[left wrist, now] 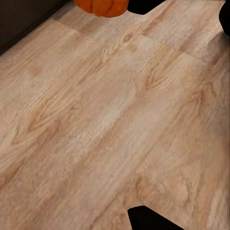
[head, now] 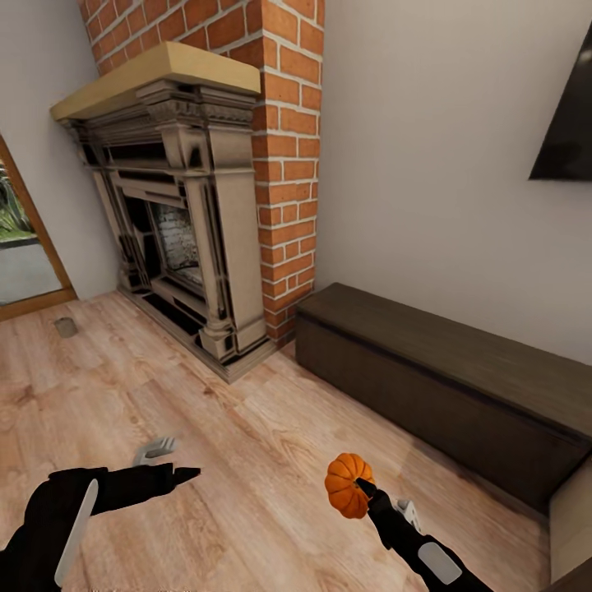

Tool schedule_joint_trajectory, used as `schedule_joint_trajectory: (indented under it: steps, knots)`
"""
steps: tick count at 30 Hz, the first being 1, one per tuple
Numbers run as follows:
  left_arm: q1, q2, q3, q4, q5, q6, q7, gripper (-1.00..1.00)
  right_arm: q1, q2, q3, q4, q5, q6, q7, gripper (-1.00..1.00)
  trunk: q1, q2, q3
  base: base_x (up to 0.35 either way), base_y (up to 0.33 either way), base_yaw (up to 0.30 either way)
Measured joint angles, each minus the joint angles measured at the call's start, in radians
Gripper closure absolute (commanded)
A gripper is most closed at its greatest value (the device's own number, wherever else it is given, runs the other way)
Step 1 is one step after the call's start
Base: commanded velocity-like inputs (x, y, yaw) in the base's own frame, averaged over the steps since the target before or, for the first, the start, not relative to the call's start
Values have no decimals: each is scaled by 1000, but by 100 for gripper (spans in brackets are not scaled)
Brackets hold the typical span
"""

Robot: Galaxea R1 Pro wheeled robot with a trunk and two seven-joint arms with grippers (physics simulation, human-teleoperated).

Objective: Place each of the two pumpkins and all three candles from the living room inside a cabinet in the living room (use any cabinet), then make sure every cabinet is closed, and position the cauldron so it is next to a table in the living room.

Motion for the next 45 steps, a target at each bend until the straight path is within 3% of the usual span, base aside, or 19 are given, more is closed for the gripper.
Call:
schedule_joint_trajectory:
  steps: [17,20,24,26,29,31,36,38,41,45]
  knots:
    - [0,1,0,0,-3,0,1,-100,-1,0,1,-7,1,1,-1,100,-65,119,29,0,0,179]
    - [0,3,0,1,-6,0,2,-100,-3,-1,7,-10,21,5,-23,100,-77,140,34,0,0,179]
    - [0,4,4,5,-10,0,11,-100,-8,-2,67,-24,89,12,-72,100,-92,168,40,0,0,180]
    - [0,4,22,11,-15,-1,28,-100,-6,-3,123,-70,114,15,-85,100,-100,182,44,0,0,179]
    - [0,4,49,18,-29,-2,90,-100,-3,-10,156,-129,128,15,-98,100,-111,203,49,0,0,179]
    - [0,4,69,28,-42,-3,165,-100,1,-15,170,-154,135,14,-131,100,-119,217,52,0,0,180]
    - [0,3,104,122,-49,-10,299,-100,13,-21,182,-169,147,13,-267,100,-138,252,60,0,0,175]
    - [0,2,109,186,-49,-30,314,-100,14,-21,189,-170,176,12,-306,100,-146,266,64,0,0,172]
    - [0,1,110,282,-49,-115,322,-100,15,-18,193,-171,232,8,-333,100,-157,287,69,0,0,170]
    - [0,-6,106,410,-49,-201,352,-100,15,-9,202,-172,262,7,-392,100,-172,315,76,0,0,169]
